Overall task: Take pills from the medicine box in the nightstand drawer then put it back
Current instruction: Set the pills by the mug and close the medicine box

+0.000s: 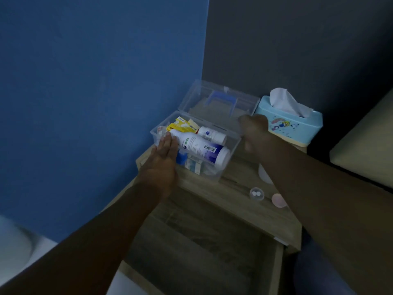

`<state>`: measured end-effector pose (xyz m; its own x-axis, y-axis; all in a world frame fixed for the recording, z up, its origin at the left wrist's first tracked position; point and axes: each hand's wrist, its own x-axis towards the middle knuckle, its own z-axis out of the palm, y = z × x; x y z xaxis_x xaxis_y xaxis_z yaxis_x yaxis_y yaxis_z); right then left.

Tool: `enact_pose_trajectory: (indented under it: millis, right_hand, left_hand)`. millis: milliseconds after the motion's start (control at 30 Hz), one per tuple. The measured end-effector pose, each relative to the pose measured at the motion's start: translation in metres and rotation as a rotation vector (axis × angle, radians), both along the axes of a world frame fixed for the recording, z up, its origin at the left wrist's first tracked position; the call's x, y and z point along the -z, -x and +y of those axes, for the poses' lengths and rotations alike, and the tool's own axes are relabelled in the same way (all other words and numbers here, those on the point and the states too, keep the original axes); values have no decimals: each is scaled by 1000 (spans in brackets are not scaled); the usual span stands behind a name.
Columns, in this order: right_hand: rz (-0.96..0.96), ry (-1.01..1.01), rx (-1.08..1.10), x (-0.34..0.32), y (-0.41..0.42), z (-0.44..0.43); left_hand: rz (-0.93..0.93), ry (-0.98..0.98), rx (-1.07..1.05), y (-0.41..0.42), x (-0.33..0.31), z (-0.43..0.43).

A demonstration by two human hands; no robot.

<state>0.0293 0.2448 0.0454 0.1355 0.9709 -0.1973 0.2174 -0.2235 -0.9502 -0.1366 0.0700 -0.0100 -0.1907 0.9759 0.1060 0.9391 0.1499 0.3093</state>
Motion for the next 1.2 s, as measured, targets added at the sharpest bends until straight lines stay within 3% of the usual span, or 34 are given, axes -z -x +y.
enact_pose_trajectory:
  millis: [100,233,433,900,1067,1200]
  right_hand:
    - [5,-155,-4,-6,-4,-1]
    - [-261,-520,-13,-16,-8,-11]
    - [-501,-988,-293,-3,-28,-48]
    - [-719,-979,-719,49,-49,-95]
    - [-808,-1025,-707,54,-47,-98]
    - [-820,-1052,-704,55,-44,-101]
  left_hand:
    - [-9,10,4,-1,-1,-1]
    - [-24,-8,10,-1,-2,0]
    - [-155,-30,46,0,3,-5]
    - [-309,142,-94,-13,4,-28]
    - [-329,186,-72,-17,3,-30]
    - [-403,95,-32,-17,9,-29]
